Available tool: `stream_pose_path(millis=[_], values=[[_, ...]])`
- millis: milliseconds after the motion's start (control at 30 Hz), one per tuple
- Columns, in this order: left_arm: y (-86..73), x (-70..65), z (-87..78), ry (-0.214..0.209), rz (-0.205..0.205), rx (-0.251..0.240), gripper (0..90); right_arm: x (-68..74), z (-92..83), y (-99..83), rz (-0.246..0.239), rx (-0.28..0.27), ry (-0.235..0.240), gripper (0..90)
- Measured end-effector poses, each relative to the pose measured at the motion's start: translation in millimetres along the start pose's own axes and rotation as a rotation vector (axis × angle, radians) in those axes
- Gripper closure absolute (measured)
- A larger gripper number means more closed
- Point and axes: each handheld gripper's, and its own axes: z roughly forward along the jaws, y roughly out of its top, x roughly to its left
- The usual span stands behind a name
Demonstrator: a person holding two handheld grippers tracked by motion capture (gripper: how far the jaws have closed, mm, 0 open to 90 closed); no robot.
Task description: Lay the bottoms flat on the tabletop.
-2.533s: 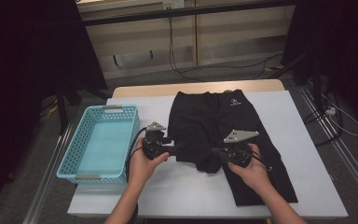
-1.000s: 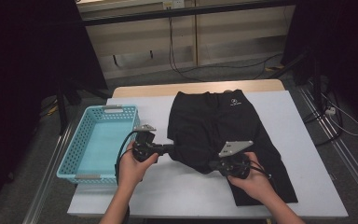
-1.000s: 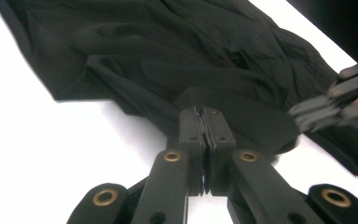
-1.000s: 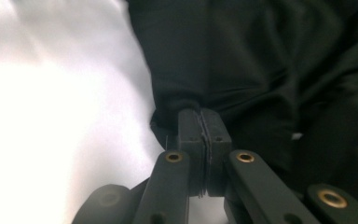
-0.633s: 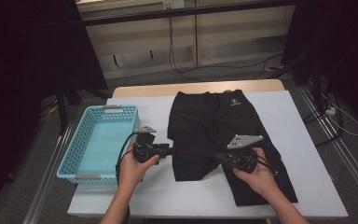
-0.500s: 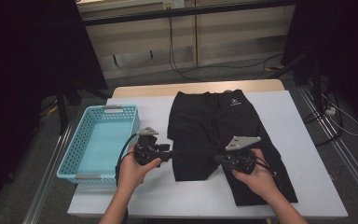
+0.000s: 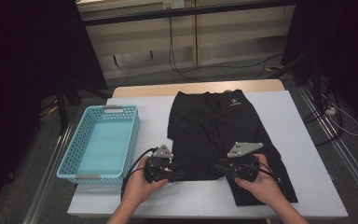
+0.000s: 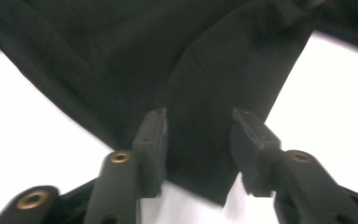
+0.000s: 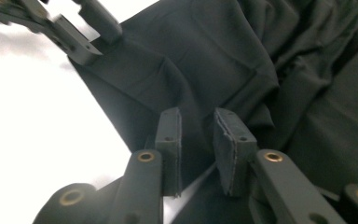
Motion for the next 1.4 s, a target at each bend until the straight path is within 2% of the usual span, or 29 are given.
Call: stream_pose_path(millis=[100, 133, 167, 200, 267, 367, 433, 533, 567, 600, 633, 700, 867, 967, 1000, 1033, 1100, 1167, 1233, 1300, 1400], values=[[0.4, 0.7, -1.8, -0.011, -0.025, 0.033, 79.5, -0.3, -5.8, -5.2, -0.002, -0.009, 0.001, 66.1], [0.1, 0.9, -2.0, -0.015, -0.033, 0.036, 83.9, 0.6, -4.6, -6.5, -0.004, -0.008, 0.004, 64.3], [-0.1, 0.7, -2.2, -0.028, -0.059, 0.04, 88.2, 1.6, -3.2, -7.0, -0.006, -0.004, 0.006, 63.6], [0.0, 0.3, -2.4, -0.032, -0.066, 0.043, 89.8, 4.1, 0.1, -7.2, -0.014, 0.006, 0.01, 62.3], [1.2, 0.7, -5.5, -0.049, -0.076, 0.056, 90.0, 7.9, 5.6, -7.2, -0.03, 0.02, 0.021, 60.9], [3.5, 4.5, -17.4, -0.092, -0.118, -0.002, 90.0, 13.0, 14.7, -6.7, -0.058, 0.046, 0.026, 61.1], [3.3, 8.6, -27.5, -0.091, -0.141, -0.042, 90.0, 15.9, 20.5, -5.8, -0.073, 0.055, 0.038, 61.5], [-0.6, 16.1, -36.7, -0.082, -0.176, -0.056, 90.0, 19.5, 30.6, -5.5, -0.102, 0.075, 0.033, 61.9], [-1.8, 18.4, -38.7, -0.079, -0.187, -0.061, 90.0, 19.8, 32.0, -4.8, -0.105, 0.069, 0.036, 63.4], [-2.5, 20.1, -40.3, -0.077, -0.199, -0.069, 90.0, 20.0, 32.5, -3.7, -0.107, 0.073, 0.031, 68.9], [-2.6, 21.1, -41.9, -0.084, -0.205, -0.075, 90.0, 20.2, 32.4, -2.9, -0.114, 0.076, 0.028, 78.9], [-1.9, 20.6, -45.8, -0.09, -0.206, -0.084, 90.0, 19.2, 30.3, -1.7, -0.12, 0.082, 0.045, 88.0], [1.2, 14.8, -58.3, -0.131, -0.194, -0.122, 90.0, 23.5, 14.4, -0.1, -0.112, 0.048, 0.117, 89.2], [1.9, 14.0, -66.6, -0.133, -0.185, -0.143, 89.7, 27.6, 2.1, 1.0, -0.113, 0.029, 0.183, 87.4], [1.1, 14.5, -67.8, -0.135, -0.185, -0.148, 88.9, 28.5, -0.8, 1.2, -0.118, 0.021, 0.191, 84.5], [0.5, 15.6, -67.8, -0.12, -0.175, -0.152, 83.9, 28.8, -2.7, 1.7, -0.116, 0.012, 0.181, 77.7], [-0.2, 16.5, -64.5, -0.066, -0.16, -0.163, 63.9, 28.0, -1.8, 3.4, -0.11, -0.003, 0.158, 64.7], [-0.3, 18.1, -58.9, -0.043, -0.173, -0.166, 54.5, 28.5, 3.8, 5.3, -0.1, -0.014, 0.134, 57.0], [0.0, 20.6, -54.1, -0.016, -0.185, -0.175, 40.3, 32.5, 12.1, 7.8, -0.116, -0.019, 0.15, 55.7], [0.5, 24.0, -51.2, -0.006, -0.2, -0.187, 34.2, 38.5, 22.3, 10.1, -0.143, -0.004, 0.157, 53.8], [0.6, 30.6, -48.3, 0.029, -0.221, -0.192, 28.1, 48.4, 37.2, 11.0, -0.156, 0.039, 0.176, 53.6]])
